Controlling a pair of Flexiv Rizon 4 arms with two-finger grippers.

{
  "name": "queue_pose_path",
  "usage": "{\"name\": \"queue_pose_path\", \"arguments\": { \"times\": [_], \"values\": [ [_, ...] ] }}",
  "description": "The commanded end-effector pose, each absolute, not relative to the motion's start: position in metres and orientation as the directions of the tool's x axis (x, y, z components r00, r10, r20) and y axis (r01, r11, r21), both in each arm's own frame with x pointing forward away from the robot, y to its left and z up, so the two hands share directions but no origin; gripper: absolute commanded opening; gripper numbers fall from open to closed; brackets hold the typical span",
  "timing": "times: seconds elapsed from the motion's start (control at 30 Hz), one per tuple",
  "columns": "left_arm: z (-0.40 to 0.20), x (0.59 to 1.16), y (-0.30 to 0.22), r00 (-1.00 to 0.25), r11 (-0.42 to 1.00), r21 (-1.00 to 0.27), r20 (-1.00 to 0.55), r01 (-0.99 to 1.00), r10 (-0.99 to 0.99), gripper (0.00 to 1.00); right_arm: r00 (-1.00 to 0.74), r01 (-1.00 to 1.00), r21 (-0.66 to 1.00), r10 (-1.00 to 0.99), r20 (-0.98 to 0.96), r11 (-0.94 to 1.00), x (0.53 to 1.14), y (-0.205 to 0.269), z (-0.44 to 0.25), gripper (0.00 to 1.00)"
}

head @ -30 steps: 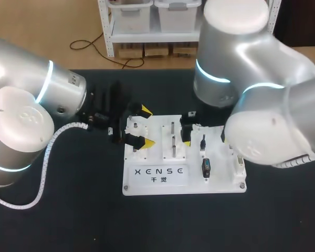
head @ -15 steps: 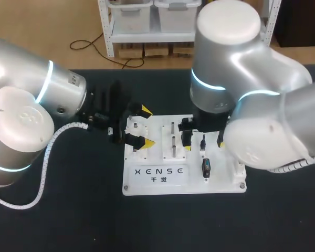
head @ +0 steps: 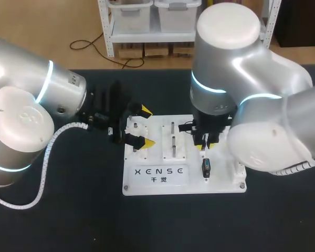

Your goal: Insert the Ethernet cable into its matching sockets.

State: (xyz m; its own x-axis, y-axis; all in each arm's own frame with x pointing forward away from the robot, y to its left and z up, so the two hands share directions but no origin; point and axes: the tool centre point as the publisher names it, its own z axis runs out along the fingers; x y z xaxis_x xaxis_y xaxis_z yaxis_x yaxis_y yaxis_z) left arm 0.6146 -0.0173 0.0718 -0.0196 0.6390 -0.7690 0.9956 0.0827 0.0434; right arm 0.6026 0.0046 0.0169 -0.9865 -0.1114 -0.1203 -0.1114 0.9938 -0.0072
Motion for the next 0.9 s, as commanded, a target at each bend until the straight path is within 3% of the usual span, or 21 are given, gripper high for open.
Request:
{"name": "queue_pose_path", "arguments": {
  "times": [0.03, 0.53, 0.9],
  "values": [
    [0.072, 0.615, -0.018, -0.021, 0.084, 0.043, -0.766, 0.996, 0.642, 1.0, -0.986, -0.11, -0.005, -0.109, -0.128, 0.994, 0.602, 0.004, 0.016, 0.0],
    [0.072, 0.615, -0.018, -0.021, 0.084, 0.043, -0.766, 0.996, 0.642, 1.0, -0.983, -0.111, -0.007, -0.111, -0.144, 0.994, 0.605, -0.001, 0.044, 0.0],
    [0.072, 0.615, -0.018, -0.021, 0.084, 0.043, -0.766, 0.996, 0.642, 1.0, -0.983, -0.07, -0.053, -0.078, -0.164, 0.996, 0.601, -0.037, 0.059, 0.0]
  ]
}}
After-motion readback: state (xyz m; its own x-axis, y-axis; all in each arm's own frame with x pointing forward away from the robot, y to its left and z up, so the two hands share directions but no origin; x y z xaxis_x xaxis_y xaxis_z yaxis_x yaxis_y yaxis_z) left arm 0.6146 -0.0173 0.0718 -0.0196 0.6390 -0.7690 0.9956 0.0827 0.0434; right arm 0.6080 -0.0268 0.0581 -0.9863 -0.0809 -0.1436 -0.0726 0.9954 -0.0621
